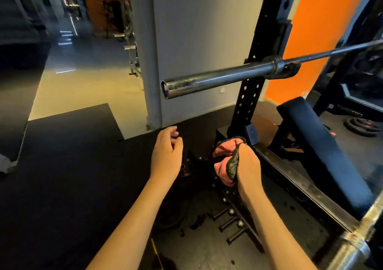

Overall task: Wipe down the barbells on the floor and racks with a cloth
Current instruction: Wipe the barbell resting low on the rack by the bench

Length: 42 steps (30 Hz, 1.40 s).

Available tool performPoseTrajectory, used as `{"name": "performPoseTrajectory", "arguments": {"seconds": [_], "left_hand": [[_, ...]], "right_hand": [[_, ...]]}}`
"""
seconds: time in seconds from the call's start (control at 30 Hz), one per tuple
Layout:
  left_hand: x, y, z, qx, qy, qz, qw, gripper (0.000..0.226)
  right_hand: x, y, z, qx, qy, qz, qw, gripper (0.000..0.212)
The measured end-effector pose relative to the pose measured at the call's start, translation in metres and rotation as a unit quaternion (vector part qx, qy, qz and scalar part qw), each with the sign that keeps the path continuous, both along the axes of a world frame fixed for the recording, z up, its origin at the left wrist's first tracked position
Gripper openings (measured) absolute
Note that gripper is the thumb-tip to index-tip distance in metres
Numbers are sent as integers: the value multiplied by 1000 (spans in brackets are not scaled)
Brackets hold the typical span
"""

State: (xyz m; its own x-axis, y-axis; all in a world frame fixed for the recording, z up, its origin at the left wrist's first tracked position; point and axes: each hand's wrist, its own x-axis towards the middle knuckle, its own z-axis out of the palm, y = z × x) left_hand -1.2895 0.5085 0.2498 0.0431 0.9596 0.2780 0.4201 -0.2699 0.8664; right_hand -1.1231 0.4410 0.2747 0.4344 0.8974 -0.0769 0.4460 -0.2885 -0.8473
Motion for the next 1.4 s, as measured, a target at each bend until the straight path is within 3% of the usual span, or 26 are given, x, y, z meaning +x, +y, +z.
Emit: {"name": "performPoseTrajectory", "arguments": {"seconds": [0.13,0.23,0.4,0.47,0.53,0.63,0.77,0.93,1.07,1.17,1.3,1.4], "left_hand": [[-13,46,27,92,-15,16,995,48],[-20,74,41,115,-12,-4,993,55],[-24,104,57,65,-12,-106,992,53],[-24,110,57,65,-31,-115,991,48],[-21,113,53,77,-52,-100,991,43],[-14,113,48,66,-78,-81,991,51],[-5,115,48,98,-72,-47,991,58],[4,110,51,133,-75,-10,988,27],[-1,104,72,32,12,-4,999,30],[8,115,89,-52,47,15,997,47],[19,113,86,-16,20,55,998,39],[17,110,77,36,51,39,997,26]], "right_hand": [[-15,52,-6,157,17,-78,984,17],[-21,81,7,266,79,-137,951,39],[-36,132,56,373,-40,-111,920,22],[-53,155,58,380,-150,-31,912,30],[-56,167,53,384,-318,32,866,37],[-13,185,58,374,-388,75,839,35],[4,198,69,344,-386,4,856,37],[-21,186,68,379,-404,193,810,37],[30,211,81,318,-389,88,860,47],[8,201,74,342,-393,83,850,43],[-9,184,68,378,-390,158,825,38],[21,198,72,367,-390,114,837,39]]}}
